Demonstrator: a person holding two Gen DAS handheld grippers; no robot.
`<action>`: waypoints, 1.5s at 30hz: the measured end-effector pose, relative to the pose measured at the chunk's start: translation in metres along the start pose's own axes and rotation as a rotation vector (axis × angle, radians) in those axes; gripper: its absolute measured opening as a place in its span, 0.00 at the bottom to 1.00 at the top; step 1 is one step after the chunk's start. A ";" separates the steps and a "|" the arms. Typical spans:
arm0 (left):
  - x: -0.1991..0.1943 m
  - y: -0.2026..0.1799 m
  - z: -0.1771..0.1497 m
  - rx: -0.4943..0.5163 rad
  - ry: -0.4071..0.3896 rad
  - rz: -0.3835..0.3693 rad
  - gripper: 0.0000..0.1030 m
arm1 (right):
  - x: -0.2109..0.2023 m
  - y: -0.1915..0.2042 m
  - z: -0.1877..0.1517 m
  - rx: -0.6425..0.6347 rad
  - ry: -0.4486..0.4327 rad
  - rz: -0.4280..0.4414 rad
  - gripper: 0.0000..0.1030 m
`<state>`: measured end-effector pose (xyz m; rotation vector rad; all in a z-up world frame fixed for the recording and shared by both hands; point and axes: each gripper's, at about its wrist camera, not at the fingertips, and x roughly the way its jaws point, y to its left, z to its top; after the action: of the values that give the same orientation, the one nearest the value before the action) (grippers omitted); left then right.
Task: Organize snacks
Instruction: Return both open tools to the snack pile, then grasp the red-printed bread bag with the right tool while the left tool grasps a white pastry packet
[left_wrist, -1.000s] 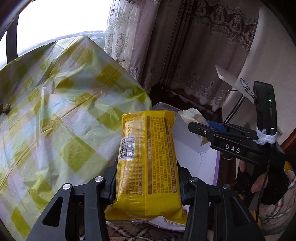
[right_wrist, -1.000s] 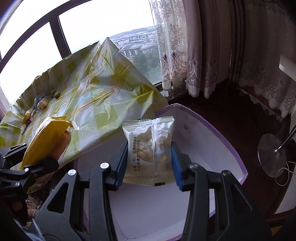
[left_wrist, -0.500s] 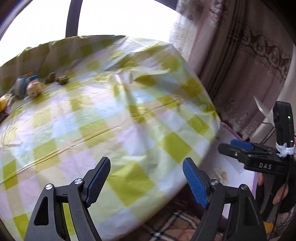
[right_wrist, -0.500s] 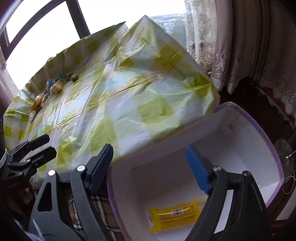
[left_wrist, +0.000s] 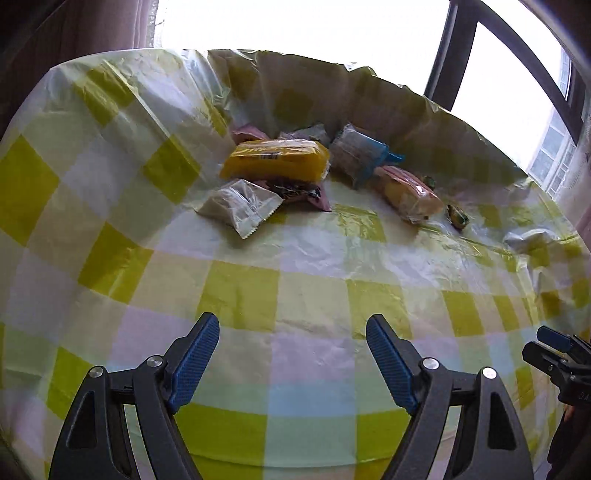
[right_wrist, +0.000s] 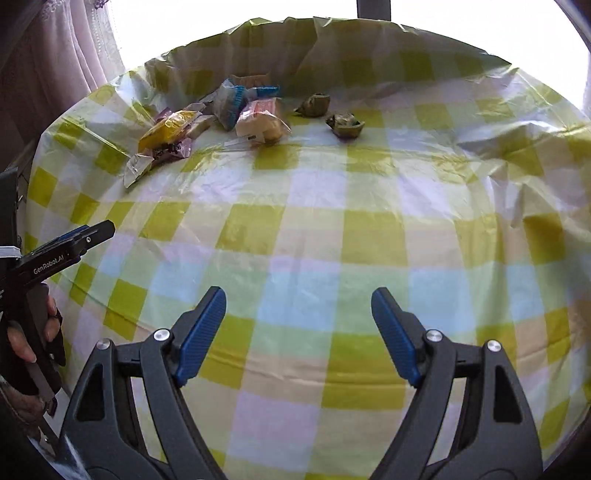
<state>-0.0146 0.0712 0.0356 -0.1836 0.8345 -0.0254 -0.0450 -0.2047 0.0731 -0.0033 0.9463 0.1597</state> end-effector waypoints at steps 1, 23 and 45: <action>0.004 0.006 0.007 0.009 -0.009 0.013 0.80 | 0.008 0.006 0.014 -0.013 -0.010 0.004 0.81; 0.084 0.048 0.090 0.038 -0.014 0.091 0.81 | 0.188 0.046 0.169 -0.159 0.017 -0.013 0.83; 0.055 0.036 0.037 -0.051 0.012 0.114 0.66 | 0.204 0.065 0.170 -0.195 0.007 0.000 0.85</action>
<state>0.0482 0.1069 0.0133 -0.1840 0.8574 0.1022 0.2007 -0.1006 0.0124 -0.1838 0.9345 0.2513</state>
